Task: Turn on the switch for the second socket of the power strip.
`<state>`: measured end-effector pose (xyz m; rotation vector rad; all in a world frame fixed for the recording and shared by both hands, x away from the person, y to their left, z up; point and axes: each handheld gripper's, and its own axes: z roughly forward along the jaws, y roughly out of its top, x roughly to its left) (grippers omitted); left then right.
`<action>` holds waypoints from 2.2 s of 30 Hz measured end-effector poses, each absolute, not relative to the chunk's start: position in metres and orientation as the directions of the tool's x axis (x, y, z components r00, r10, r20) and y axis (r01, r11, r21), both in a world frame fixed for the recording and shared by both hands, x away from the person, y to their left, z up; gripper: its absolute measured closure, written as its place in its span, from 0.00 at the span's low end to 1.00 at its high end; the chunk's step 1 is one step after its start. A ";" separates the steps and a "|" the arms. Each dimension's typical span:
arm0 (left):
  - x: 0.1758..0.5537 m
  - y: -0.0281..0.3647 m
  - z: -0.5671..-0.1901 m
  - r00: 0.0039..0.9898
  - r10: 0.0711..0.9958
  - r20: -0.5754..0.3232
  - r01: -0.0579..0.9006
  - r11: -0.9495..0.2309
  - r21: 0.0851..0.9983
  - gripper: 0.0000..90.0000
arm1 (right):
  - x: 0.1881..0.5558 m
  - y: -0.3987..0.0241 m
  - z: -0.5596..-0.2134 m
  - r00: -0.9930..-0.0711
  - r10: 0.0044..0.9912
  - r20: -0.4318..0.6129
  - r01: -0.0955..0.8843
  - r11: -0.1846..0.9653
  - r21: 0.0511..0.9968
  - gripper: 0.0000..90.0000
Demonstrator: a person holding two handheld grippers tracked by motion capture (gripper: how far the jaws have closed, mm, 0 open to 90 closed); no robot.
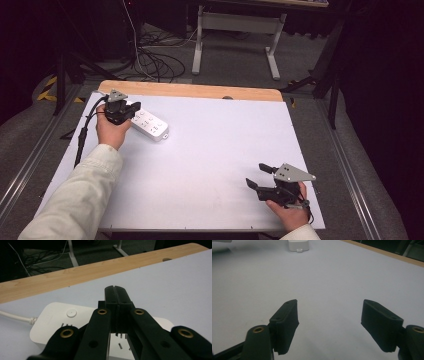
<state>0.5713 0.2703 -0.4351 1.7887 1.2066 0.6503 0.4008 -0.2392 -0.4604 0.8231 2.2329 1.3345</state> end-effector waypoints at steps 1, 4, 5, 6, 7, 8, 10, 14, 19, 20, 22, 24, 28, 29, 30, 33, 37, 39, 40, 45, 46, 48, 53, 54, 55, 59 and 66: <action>0.573 0.271 -0.437 0.398 0.917 -0.041 0.476 -0.168 0.863 1.00 | 0.401 -0.239 -0.460 -0.742 0.669 -0.045 0.277 0.367 0.888 0.34; 0.578 0.271 -0.442 0.389 0.920 -0.051 0.486 -0.158 0.859 1.00 | 0.401 -0.239 -0.460 -0.745 0.666 -0.044 0.277 0.369 0.887 0.34; 0.579 0.271 -0.444 0.389 0.920 -0.046 0.491 -0.165 0.855 1.00 | 0.401 -0.239 -0.461 -0.745 0.665 -0.044 0.278 0.370 0.887 0.34; 0.581 0.271 -0.446 0.387 0.921 -0.045 0.500 -0.169 0.850 1.00 | 0.401 -0.239 -0.461 -0.746 0.665 -0.044 0.278 0.370 0.886 0.34; 0.583 0.271 -0.447 0.388 0.921 -0.039 0.507 -0.178 0.844 1.00 | 0.401 -0.239 -0.461 -0.747 0.664 -0.042 0.278 0.369 0.887 0.34; 0.584 0.271 -0.448 0.388 0.921 -0.032 0.506 -0.184 0.843 1.00 | 0.401 -0.239 -0.461 -0.747 0.664 -0.043 0.278 0.371 0.886 0.34; 0.586 0.271 -0.450 0.383 0.923 -0.035 0.511 -0.180 0.841 1.00 | 0.401 -0.239 -0.461 -0.748 0.663 -0.042 0.278 0.370 0.887 0.34; 0.590 0.271 -0.454 0.375 0.926 -0.045 0.528 -0.173 0.831 1.00 | 0.400 -0.239 -0.461 -0.748 0.663 -0.044 0.276 0.369 0.887 0.34; 0.595 0.271 -0.459 0.363 0.930 -0.052 0.547 -0.168 0.820 1.00 | 0.400 -0.239 -0.461 -0.748 0.662 -0.044 0.276 0.371 0.887 0.34; 0.596 0.271 -0.460 0.359 0.931 -0.058 0.553 -0.162 0.817 1.00 | 0.400 -0.239 -0.461 -0.748 0.662 -0.044 0.276 0.371 0.887 0.34; 0.597 0.271 -0.462 0.358 0.932 -0.061 0.566 -0.165 0.808 1.00 | 0.400 -0.239 -0.461 -0.748 0.662 -0.043 0.276 0.370 0.887 0.34; 0.599 0.270 -0.464 0.358 0.932 -0.065 0.571 -0.163 0.805 1.00 | 0.401 -0.239 -0.461 -0.748 0.663 -0.039 0.280 0.368 0.887 0.34; 0.601 0.268 -0.468 0.352 0.934 -0.058 0.575 -0.167 0.801 1.00 | 0.400 -0.239 -0.461 -0.746 0.665 -0.038 0.282 0.367 0.886 0.34; 0.601 0.268 -0.468 0.353 0.934 -0.048 0.572 -0.175 0.801 1.00 | 0.400 -0.239 -0.461 -0.745 0.665 -0.037 0.283 0.367 0.886 0.34; 0.602 0.267 -0.468 0.350 0.936 -0.038 0.571 -0.181 0.801 1.00 | 0.400 -0.240 -0.462 -0.745 0.666 -0.038 0.283 0.367 0.886 0.34; 0.602 0.267 -0.468 0.343 0.939 -0.024 0.570 -0.188 0.800 1.00 | 0.401 -0.240 -0.462 -0.744 0.667 -0.036 0.287 0.367 0.885 0.34; 0.603 0.267 -0.469 0.344 0.939 -0.026 0.563 -0.185 0.805 1.00 | 0.401 -0.240 -0.462 -0.743 0.669 -0.033 0.290 0.367 0.884 0.34; 0.603 0.267 -0.469 0.347 0.938 -0.021 0.560 -0.189 0.807 1.00 | 0.401 -0.240 -0.463 -0.743 0.668 -0.033 0.291 0.367 0.884 0.34; 0.603 0.267 -0.470 0.349 0.937 -0.011 0.554 -0.197 0.809 1.00 | 0.401 -0.240 -0.463 -0.743 0.668 -0.032 0.292 0.367 0.883 0.35; 0.602 0.266 -0.470 0.350 0.937 -0.009 0.555 -0.200 0.808 1.00 | 0.401 -0.240 -0.463 -0.744 0.668 -0.028 0.298 0.368 0.881 0.35; 0.602 0.266 -0.470 0.350 0.937 -0.009 0.555 -0.200 0.808 1.00 | 0.401 -0.240 -0.463 -0.744 0.668 -0.027 0.298 0.368 0.881 0.35; 0.603 0.267 -0.470 0.345 0.938 -0.020 0.561 -0.189 0.806 1.00 | 0.401 -0.240 -0.463 -0.744 0.668 -0.028 0.296 0.367 0.882 0.35; 0.603 0.267 -0.470 0.337 0.941 -0.029 0.568 -0.179 0.804 1.00 | 0.401 -0.240 -0.463 -0.744 0.668 -0.027 0.298 0.367 0.881 0.35; 0.603 0.267 -0.470 0.336 0.941 -0.040 0.570 -0.170 0.804 1.00 | 0.401 -0.240 -0.463 -0.744 0.668 -0.028 0.297 0.367 0.882 0.35; 0.603 0.267 -0.470 0.333 0.942 -0.047 0.575 -0.163 0.802 1.00 | 0.401 -0.240 -0.463 -0.744 0.668 -0.028 0.297 0.367 0.882 0.35; 0.603 0.267 -0.469 0.327 0.945 -0.030 0.578 -0.175 0.797 1.00 | 0.400 -0.240 -0.463 -0.744 0.668 -0.028 0.296 0.367 0.882 0.35; 0.602 0.262 -0.469 0.316 0.949 0.009 0.580 -0.201 0.789 1.00 | 0.400 -0.241 -0.463 -0.745 0.667 -0.027 0.296 0.367 0.882 0.35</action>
